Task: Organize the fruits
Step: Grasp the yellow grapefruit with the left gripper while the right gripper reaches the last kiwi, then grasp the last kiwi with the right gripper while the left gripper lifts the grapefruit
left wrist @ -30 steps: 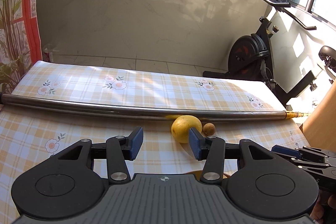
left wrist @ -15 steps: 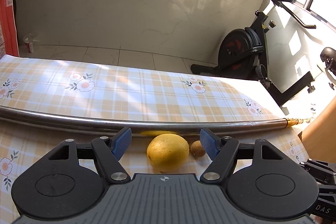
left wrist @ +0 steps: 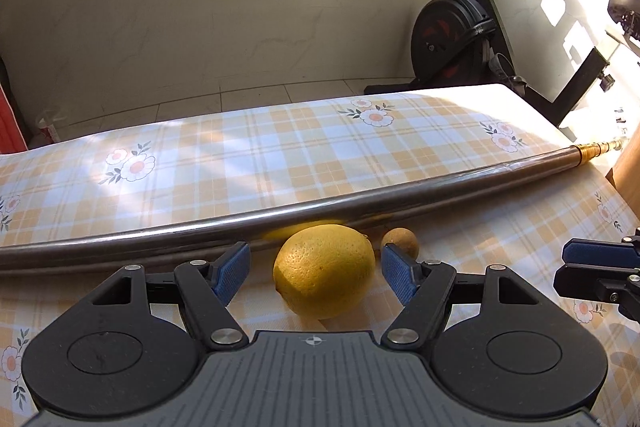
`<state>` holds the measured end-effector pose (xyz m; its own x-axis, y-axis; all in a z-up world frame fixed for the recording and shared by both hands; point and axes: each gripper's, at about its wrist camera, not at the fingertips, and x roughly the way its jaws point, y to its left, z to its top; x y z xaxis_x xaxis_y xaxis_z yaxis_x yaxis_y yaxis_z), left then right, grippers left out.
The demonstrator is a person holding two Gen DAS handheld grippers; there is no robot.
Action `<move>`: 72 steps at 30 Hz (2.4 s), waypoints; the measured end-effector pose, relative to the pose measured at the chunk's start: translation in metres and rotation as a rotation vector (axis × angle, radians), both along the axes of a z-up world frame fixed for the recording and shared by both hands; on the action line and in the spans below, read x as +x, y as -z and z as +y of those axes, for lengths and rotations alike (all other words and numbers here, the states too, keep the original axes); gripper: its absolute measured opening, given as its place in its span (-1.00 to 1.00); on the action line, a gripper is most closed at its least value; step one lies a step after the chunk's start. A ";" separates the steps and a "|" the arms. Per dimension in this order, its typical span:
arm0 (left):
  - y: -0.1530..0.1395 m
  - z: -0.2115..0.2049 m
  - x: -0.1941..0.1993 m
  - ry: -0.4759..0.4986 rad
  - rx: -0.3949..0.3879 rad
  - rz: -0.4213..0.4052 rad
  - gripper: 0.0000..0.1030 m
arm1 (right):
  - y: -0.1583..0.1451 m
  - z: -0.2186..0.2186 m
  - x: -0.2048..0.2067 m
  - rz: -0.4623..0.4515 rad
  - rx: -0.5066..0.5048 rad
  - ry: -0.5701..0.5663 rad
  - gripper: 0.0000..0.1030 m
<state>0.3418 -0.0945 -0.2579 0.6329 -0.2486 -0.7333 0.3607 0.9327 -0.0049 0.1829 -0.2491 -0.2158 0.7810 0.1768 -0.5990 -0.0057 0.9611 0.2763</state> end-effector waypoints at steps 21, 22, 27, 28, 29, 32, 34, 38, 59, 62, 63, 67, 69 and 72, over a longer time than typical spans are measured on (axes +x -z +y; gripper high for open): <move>0.016 -0.008 0.011 0.008 0.024 0.072 0.21 | 0.005 -0.003 0.000 0.015 0.017 0.012 -0.47; 0.017 -0.007 0.010 0.003 0.017 0.077 0.21 | 0.006 -0.004 0.000 0.015 0.017 0.013 -0.47; 0.017 -0.004 0.003 0.015 0.027 0.074 0.20 | 0.007 -0.002 0.002 0.017 0.013 0.005 -0.47; 0.017 -0.004 0.001 0.014 0.033 0.075 0.20 | 0.006 -0.002 0.003 0.016 0.008 0.001 -0.47; 0.016 -0.003 -0.001 0.013 0.037 0.077 0.20 | 0.006 -0.001 0.003 0.013 0.002 -0.003 -0.47; 0.012 0.006 -0.010 0.004 0.024 0.082 0.20 | 0.006 0.000 0.007 -0.003 -0.017 -0.013 -0.46; 0.008 0.015 -0.017 -0.008 0.007 0.073 0.20 | 0.006 0.000 0.011 -0.013 -0.023 -0.023 -0.45; -0.009 0.033 -0.034 -0.044 -0.033 0.035 0.20 | 0.010 0.004 0.025 -0.040 -0.021 -0.072 -0.41; -0.043 0.095 -0.102 -0.177 -0.112 -0.049 0.20 | 0.047 0.058 0.108 0.074 -0.182 -0.179 -0.39; -0.044 0.092 -0.103 -0.175 -0.114 -0.054 0.20 | 0.049 0.062 0.110 0.092 -0.227 -0.177 -0.52; -0.045 0.093 -0.104 -0.174 -0.122 -0.052 0.20 | 0.048 0.063 0.109 0.092 -0.228 -0.180 -0.54; -0.048 0.094 -0.111 -0.171 -0.147 -0.050 0.20 | 0.039 0.062 0.098 0.082 -0.217 -0.183 -0.55; -0.049 0.093 -0.117 -0.170 -0.150 -0.054 0.20 | 0.029 0.061 0.087 0.066 -0.201 -0.191 -0.55; -0.050 0.093 -0.126 -0.173 -0.178 -0.051 0.20 | 0.015 0.061 0.068 0.040 -0.169 -0.192 -0.55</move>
<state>0.2158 -0.0017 -0.2075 0.7121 -0.2554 -0.6540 0.1997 0.9667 -0.1601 0.2506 -0.1880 -0.2304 0.7177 0.2146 -0.6624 -0.1847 0.9759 0.1160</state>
